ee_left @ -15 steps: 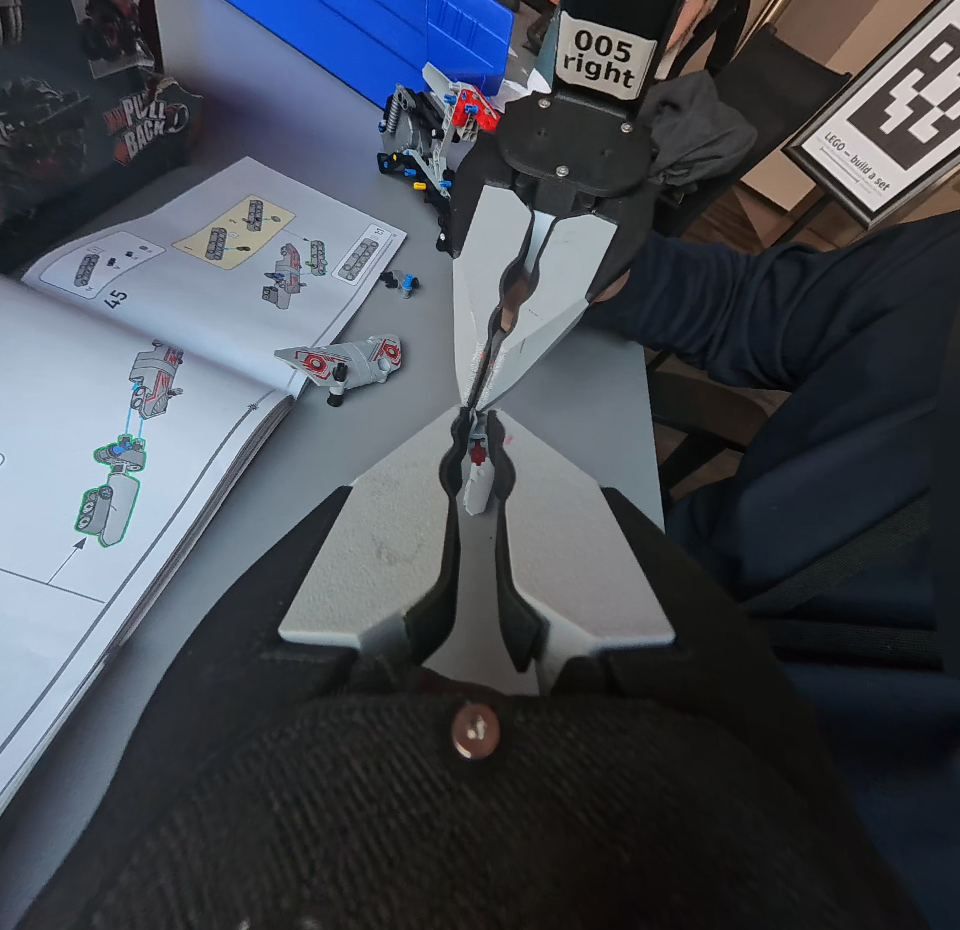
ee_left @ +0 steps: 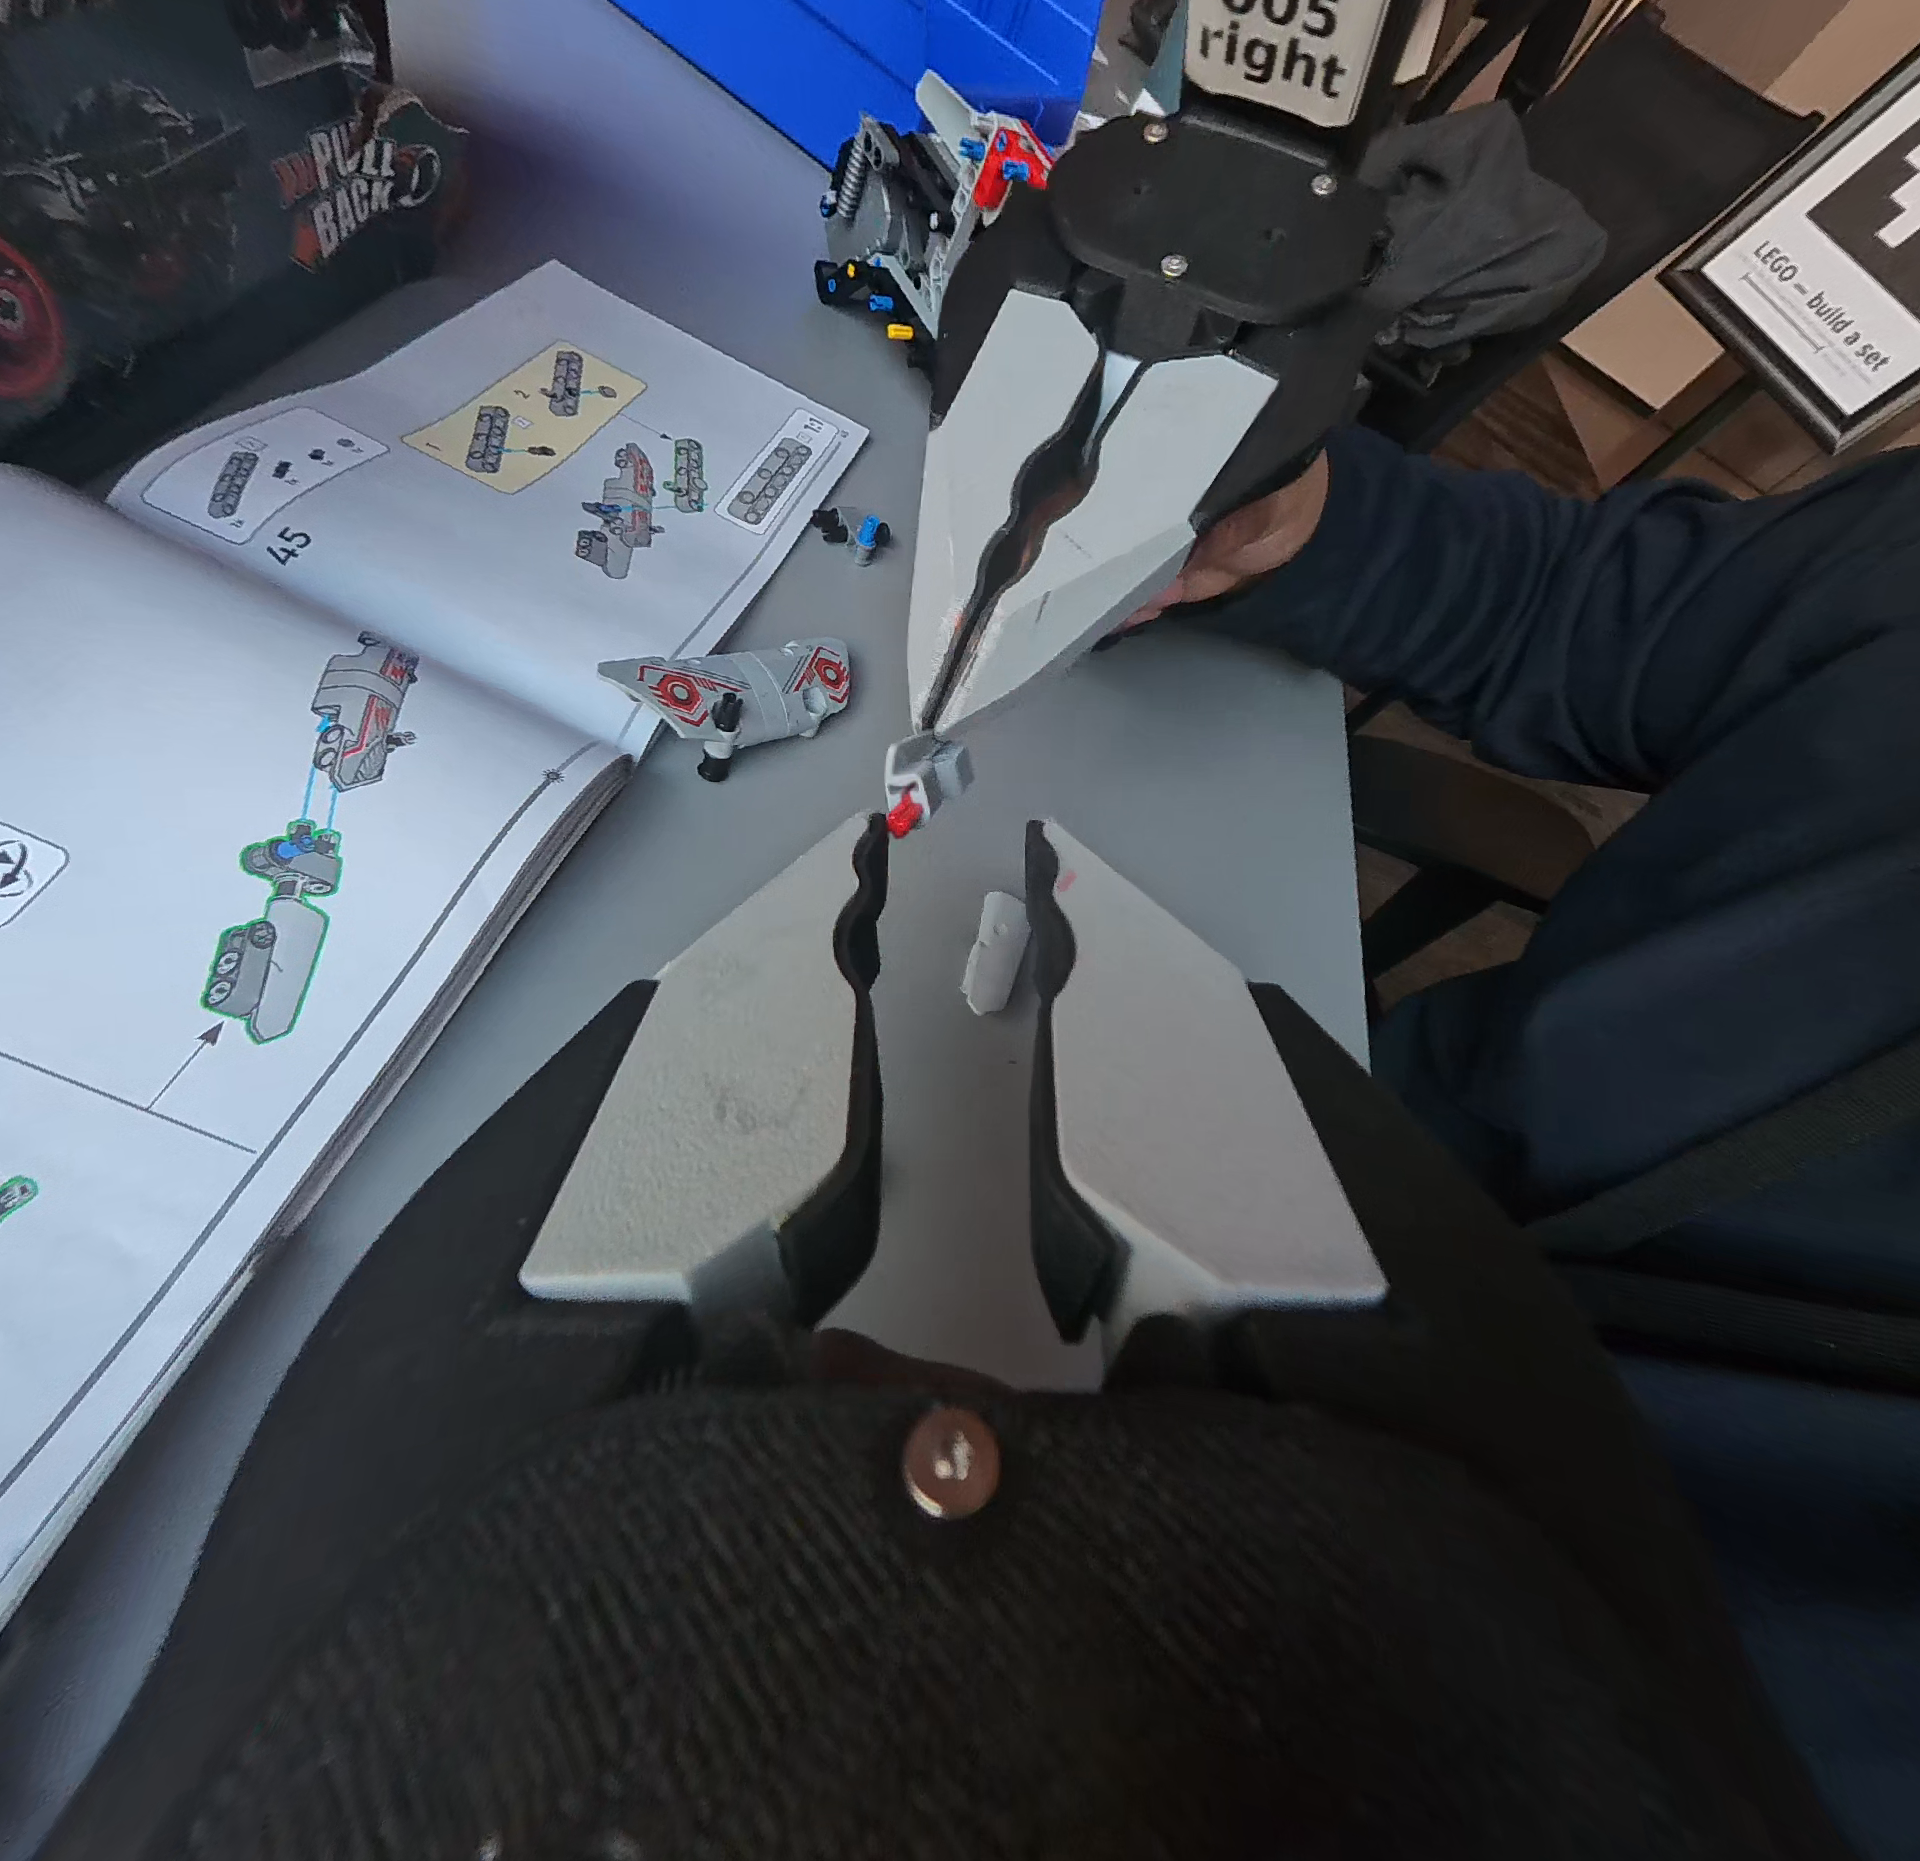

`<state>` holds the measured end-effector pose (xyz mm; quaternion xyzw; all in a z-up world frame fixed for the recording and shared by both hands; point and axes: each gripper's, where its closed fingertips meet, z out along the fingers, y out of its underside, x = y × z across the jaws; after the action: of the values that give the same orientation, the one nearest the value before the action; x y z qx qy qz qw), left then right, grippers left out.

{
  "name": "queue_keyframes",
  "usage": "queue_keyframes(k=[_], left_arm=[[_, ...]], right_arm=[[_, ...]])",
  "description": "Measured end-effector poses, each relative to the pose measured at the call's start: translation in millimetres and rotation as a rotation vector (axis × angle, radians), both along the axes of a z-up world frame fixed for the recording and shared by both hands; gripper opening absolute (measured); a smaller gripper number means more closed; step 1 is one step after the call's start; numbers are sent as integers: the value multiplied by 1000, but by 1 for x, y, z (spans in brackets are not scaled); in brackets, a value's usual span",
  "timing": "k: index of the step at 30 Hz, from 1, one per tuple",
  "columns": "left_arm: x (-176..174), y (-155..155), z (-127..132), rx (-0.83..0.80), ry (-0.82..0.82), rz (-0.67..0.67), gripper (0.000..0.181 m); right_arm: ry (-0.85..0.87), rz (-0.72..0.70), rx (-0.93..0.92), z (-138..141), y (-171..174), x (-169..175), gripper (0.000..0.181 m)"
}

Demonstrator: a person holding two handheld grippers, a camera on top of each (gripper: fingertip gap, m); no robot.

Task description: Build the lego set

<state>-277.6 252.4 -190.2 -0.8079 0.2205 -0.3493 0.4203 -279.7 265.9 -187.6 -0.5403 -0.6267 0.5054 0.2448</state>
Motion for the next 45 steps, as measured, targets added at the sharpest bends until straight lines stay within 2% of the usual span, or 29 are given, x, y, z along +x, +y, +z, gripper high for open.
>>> queue_keyframes(k=[9,17,24,32,40,45], left_arm=[[-4,4,-2,-2,10,27,23],[4,2,8,43,-47,4,5],[4,2,12,45,-68,10,4],[0,4,-5,2,13,24,4],[14,-6,-14,-19,59,-50,4],[17,-9,-11,-8,62,-69,4]], right_arm=[[13,10,-50,5,-1,1,0],[18,29,-111,2,-13,-3,0],[17,38,-149,0,-20,-6,0],[-17,14,38,-8,-12,-3,0],[79,57,69,11,-12,2,8],[78,107,95,9,-22,3,12]])
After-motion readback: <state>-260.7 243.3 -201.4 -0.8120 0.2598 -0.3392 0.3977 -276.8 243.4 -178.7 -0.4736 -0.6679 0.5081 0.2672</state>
